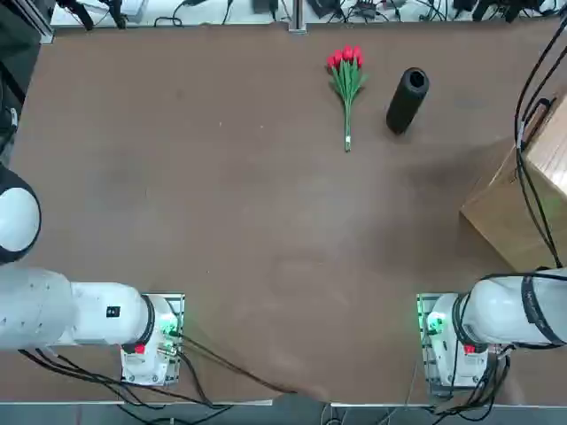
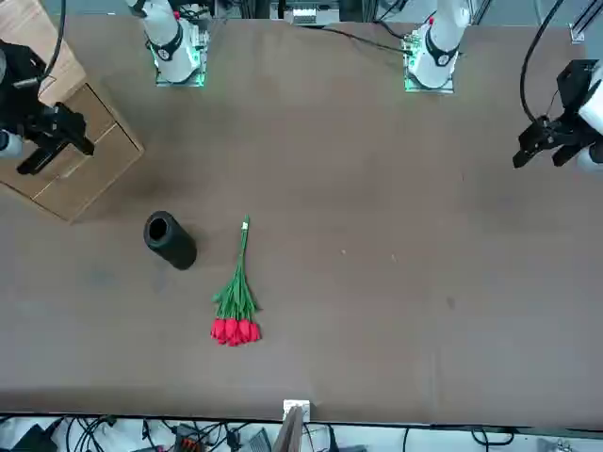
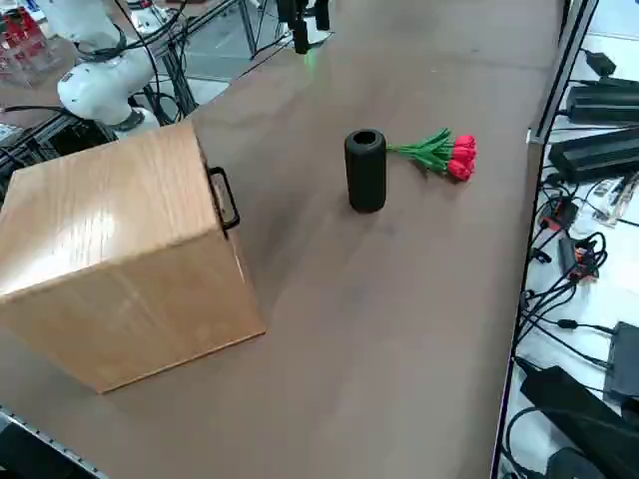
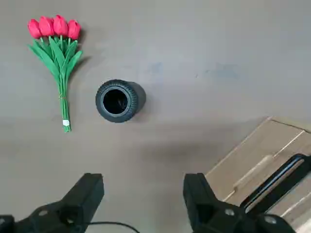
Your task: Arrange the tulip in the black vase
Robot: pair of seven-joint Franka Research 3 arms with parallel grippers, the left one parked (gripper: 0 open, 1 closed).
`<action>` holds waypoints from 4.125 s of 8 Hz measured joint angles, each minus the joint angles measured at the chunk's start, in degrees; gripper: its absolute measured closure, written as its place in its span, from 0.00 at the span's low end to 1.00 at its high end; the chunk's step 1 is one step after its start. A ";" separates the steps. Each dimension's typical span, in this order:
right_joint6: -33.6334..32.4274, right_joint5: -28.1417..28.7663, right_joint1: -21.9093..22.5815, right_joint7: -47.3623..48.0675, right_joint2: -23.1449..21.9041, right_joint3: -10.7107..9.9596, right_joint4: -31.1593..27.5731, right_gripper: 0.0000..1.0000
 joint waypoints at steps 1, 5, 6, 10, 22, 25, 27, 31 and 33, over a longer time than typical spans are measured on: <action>0.17 -0.02 0.00 -0.05 0.00 0.00 0.00 0.00; 1.54 0.11 1.82 0.15 1.10 0.11 -0.03 0.00; 3.60 0.11 4.19 0.70 2.68 0.21 -0.06 0.00; 16.95 0.12 14.68 3.86 13.01 0.57 -0.26 0.00; 31.69 -0.68 24.53 27.18 37.41 0.13 1.52 0.06; 36.60 -0.82 24.56 29.70 40.25 0.04 1.66 0.07; 39.51 -0.91 24.62 30.60 41.16 0.02 1.75 0.08; 41.22 -1.45 24.66 31.71 42.70 -0.02 1.76 0.08; 41.24 -1.47 24.66 32.75 43.13 -0.10 1.75 0.11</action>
